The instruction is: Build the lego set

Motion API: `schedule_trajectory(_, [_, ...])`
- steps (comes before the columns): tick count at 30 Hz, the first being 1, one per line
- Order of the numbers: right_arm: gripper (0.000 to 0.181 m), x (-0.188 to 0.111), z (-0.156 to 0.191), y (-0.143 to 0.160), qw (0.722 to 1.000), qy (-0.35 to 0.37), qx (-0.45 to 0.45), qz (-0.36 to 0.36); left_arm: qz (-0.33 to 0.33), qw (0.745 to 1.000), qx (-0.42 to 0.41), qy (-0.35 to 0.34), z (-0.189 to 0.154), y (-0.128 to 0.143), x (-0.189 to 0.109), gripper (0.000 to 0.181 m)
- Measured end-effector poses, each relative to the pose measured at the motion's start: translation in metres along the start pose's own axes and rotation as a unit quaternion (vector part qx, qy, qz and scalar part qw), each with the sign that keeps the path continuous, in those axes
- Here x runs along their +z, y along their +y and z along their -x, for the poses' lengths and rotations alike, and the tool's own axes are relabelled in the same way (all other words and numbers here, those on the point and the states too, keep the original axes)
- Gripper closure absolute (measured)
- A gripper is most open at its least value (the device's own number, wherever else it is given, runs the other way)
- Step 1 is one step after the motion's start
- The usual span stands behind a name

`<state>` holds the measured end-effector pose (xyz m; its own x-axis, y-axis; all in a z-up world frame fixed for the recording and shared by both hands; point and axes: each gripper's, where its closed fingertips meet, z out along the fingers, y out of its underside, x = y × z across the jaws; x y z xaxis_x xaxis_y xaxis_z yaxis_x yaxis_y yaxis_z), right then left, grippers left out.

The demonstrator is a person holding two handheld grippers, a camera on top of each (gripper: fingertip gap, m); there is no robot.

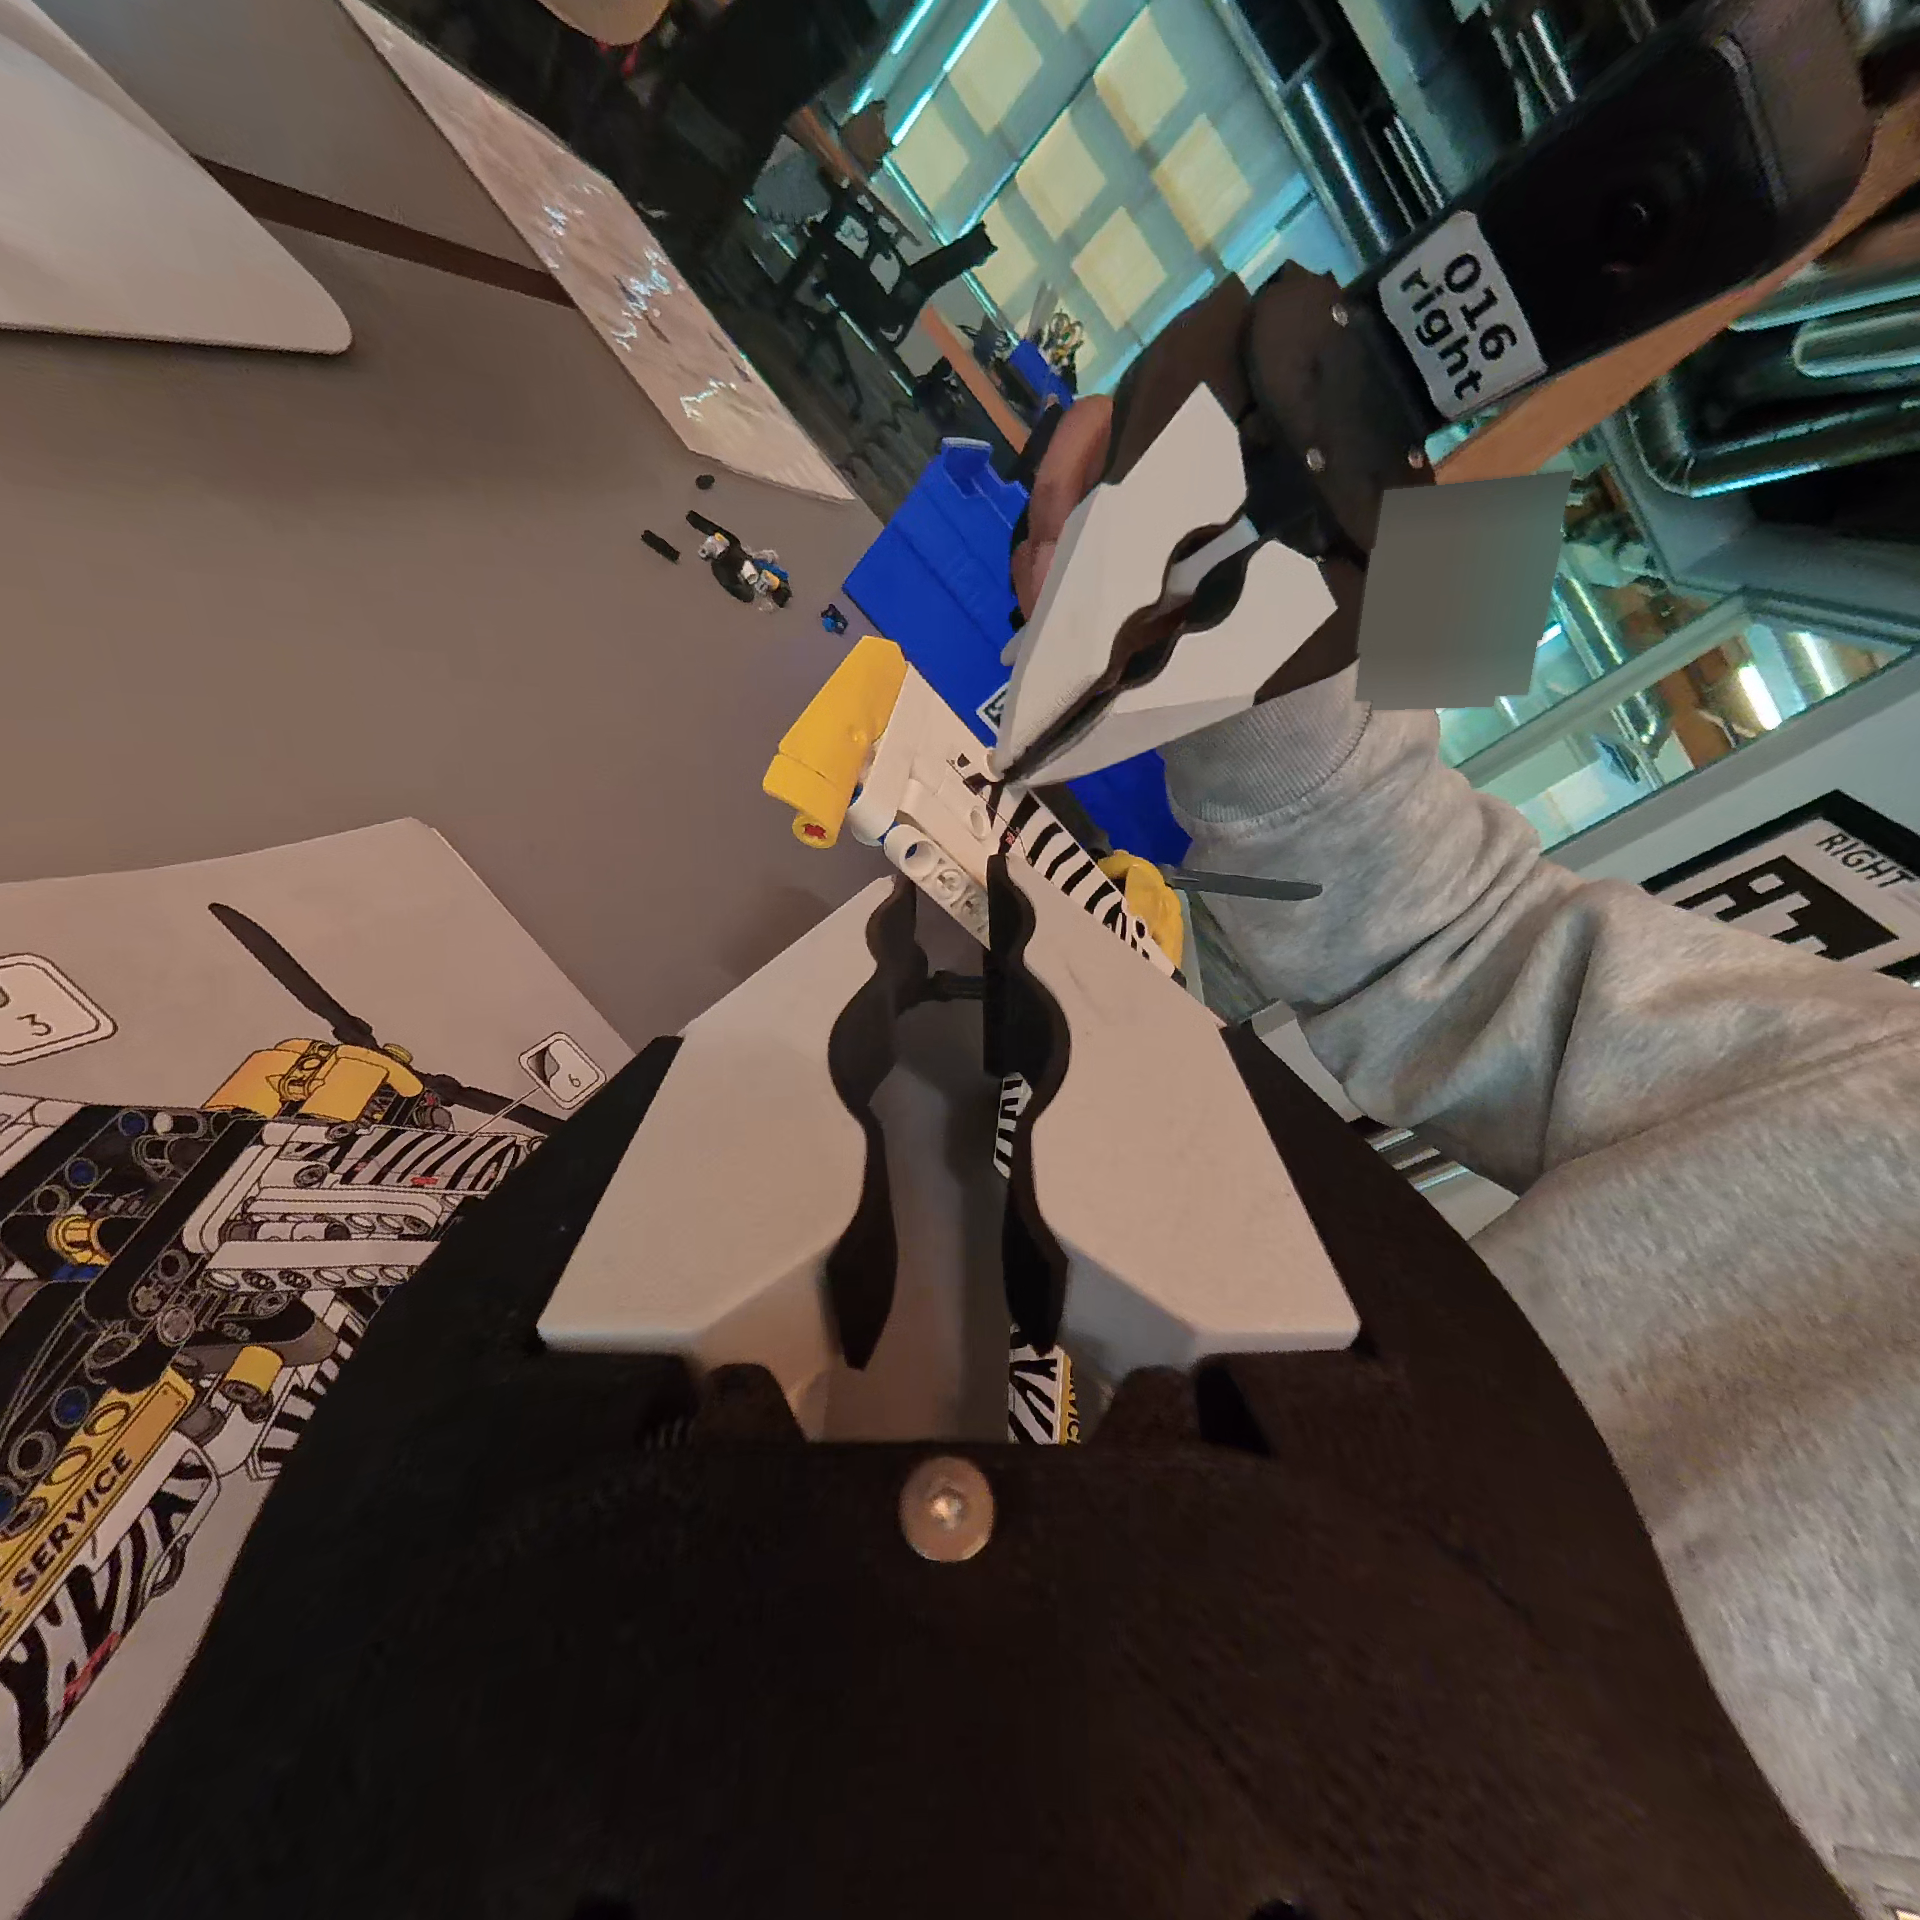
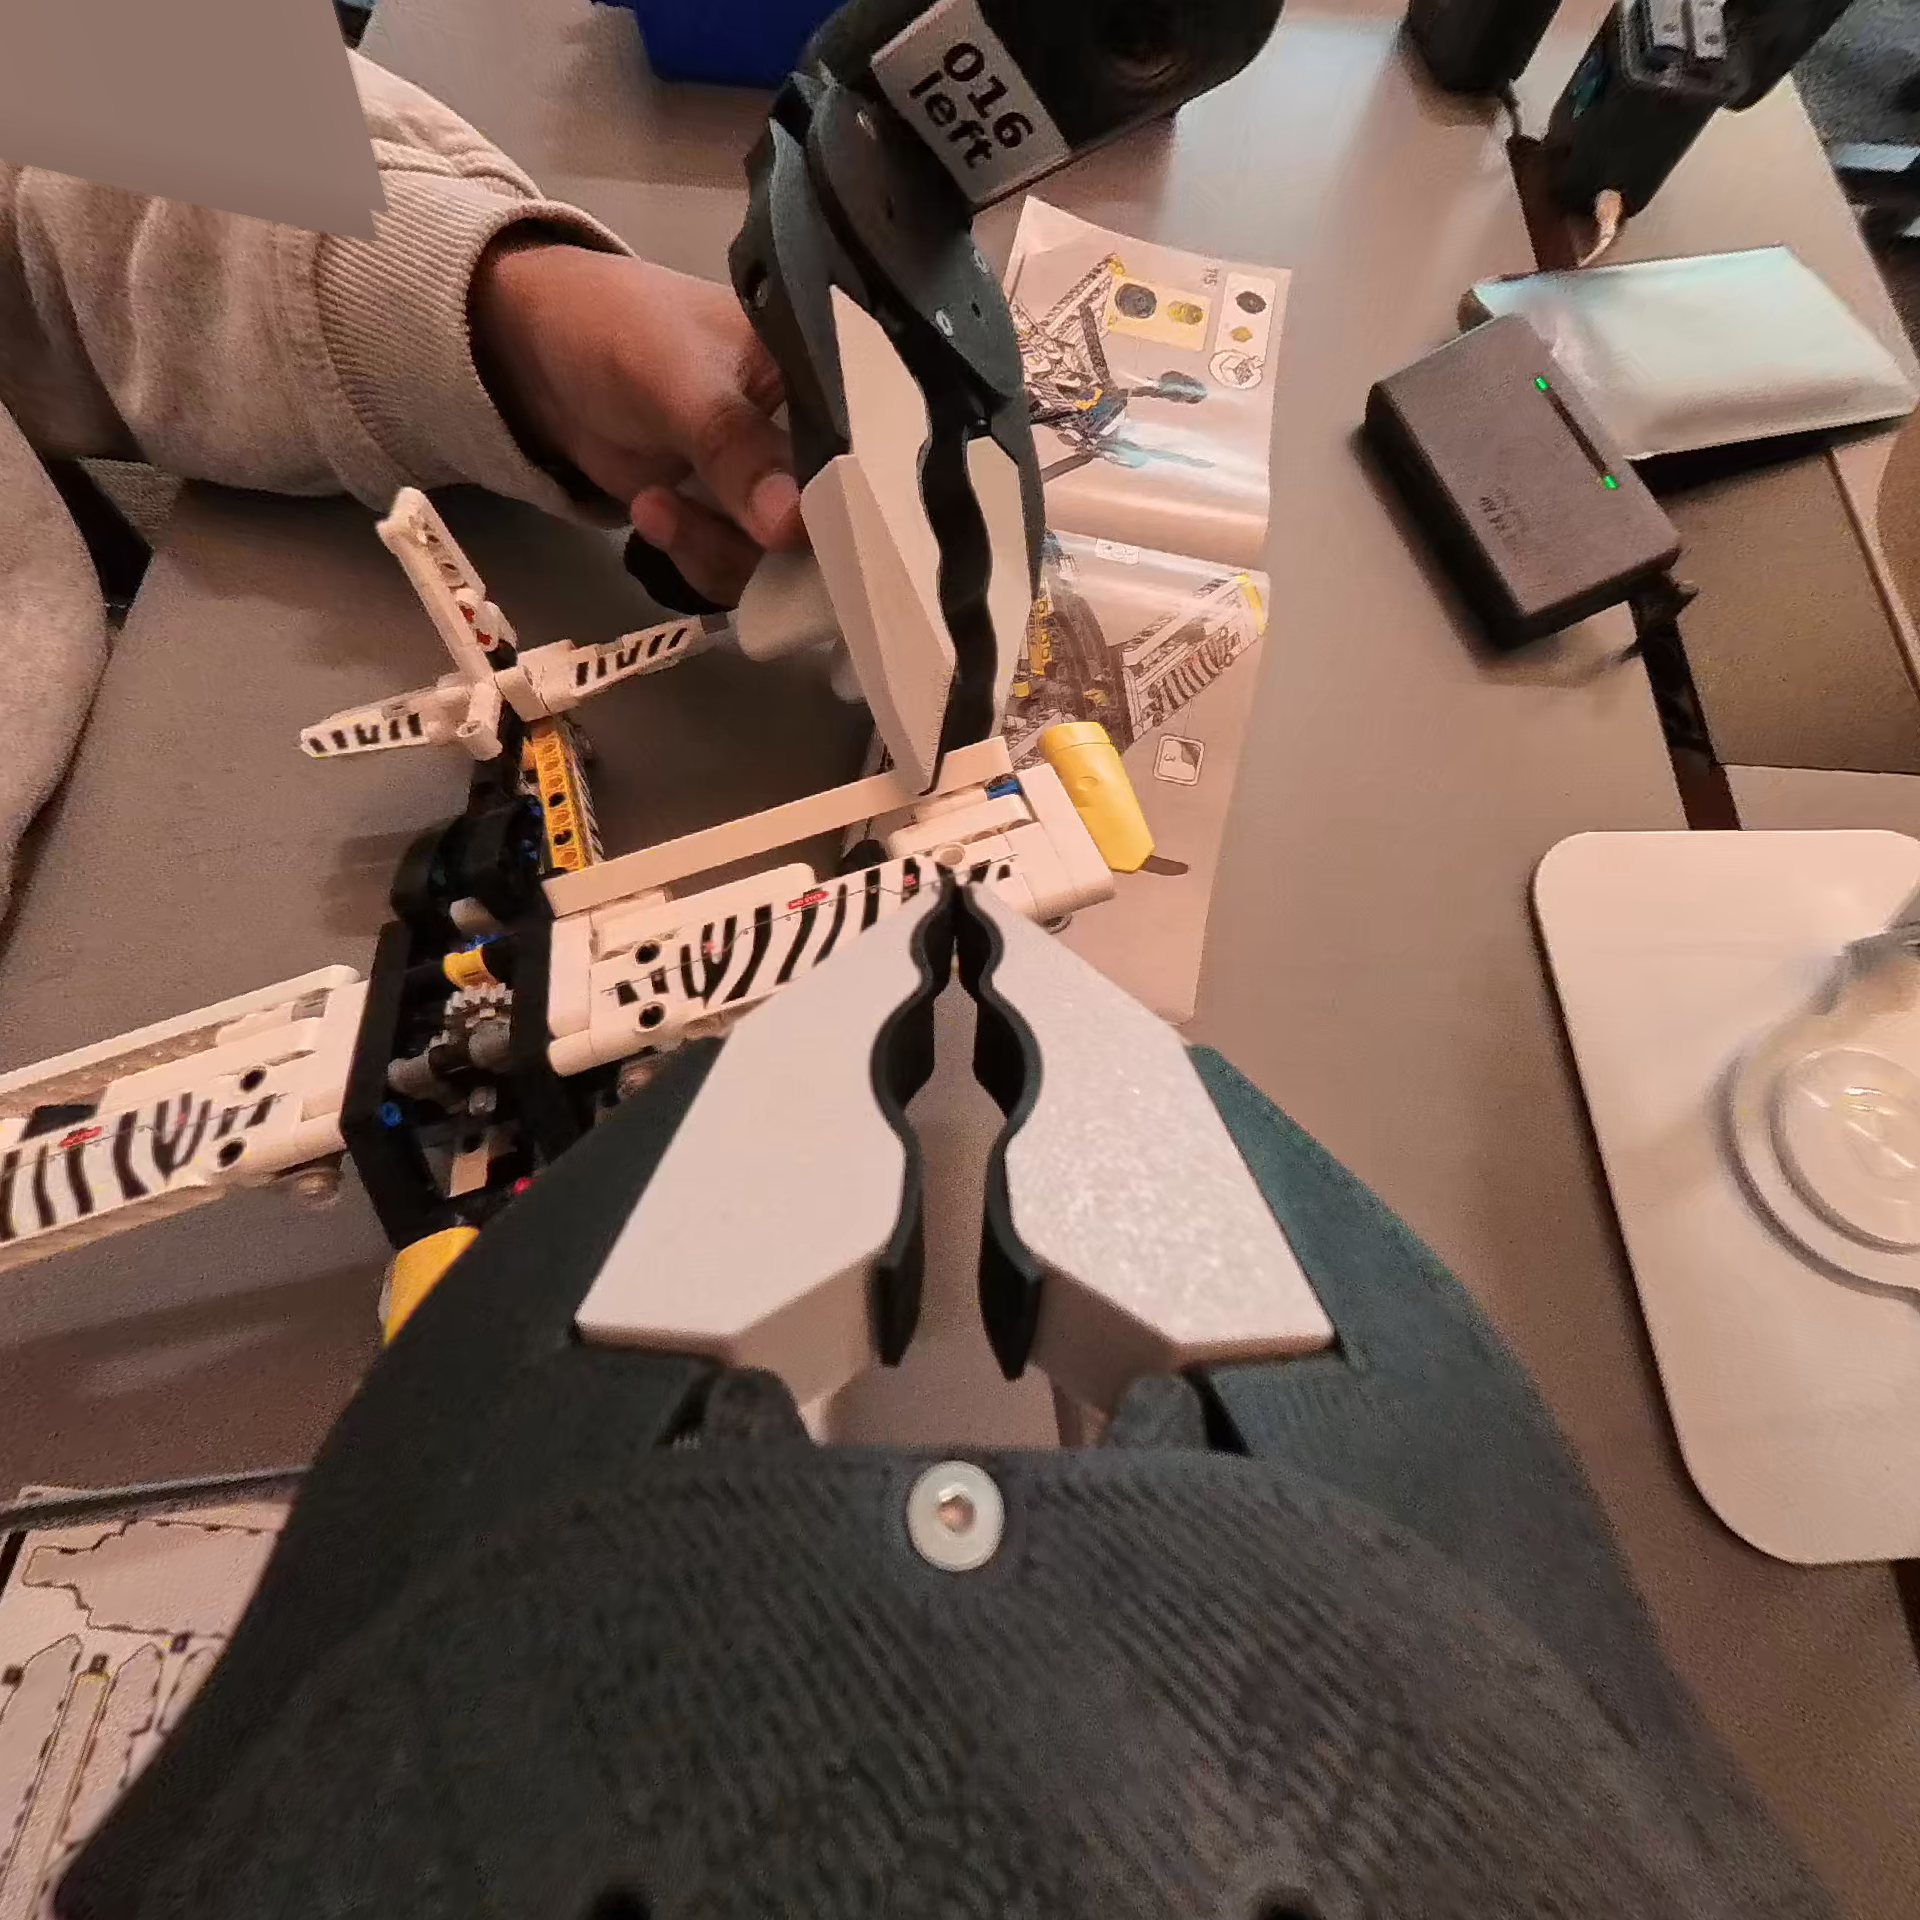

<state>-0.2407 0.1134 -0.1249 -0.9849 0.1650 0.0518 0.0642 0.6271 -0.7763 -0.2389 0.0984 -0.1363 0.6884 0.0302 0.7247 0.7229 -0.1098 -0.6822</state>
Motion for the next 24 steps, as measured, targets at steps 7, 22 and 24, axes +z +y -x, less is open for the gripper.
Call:
schedule_trajectory(7, [0.181, 0.005, -0.005, -0.002, 1.000, 0.012, -0.011, 0.006, 0.000, 1.000, -0.002, 0.001, 0.000, 0.000, 0.000, 0.169])
schedule_trajectory(22, [0.181, -0.003, 0.029, 0.009, 0.997, -0.071, 0.003, 0.010, 0.000, 1.000, -0.002, 0.003, 0.001, 0.001, -0.001, 0.169])
schedule_trajectory(24, [0.181, -0.008, 0.047, 0.012, 0.990, -0.136, 0.027, 0.024, -0.003, 1.000, -0.006, 0.012, -0.001, 0.001, -0.001, 0.169])
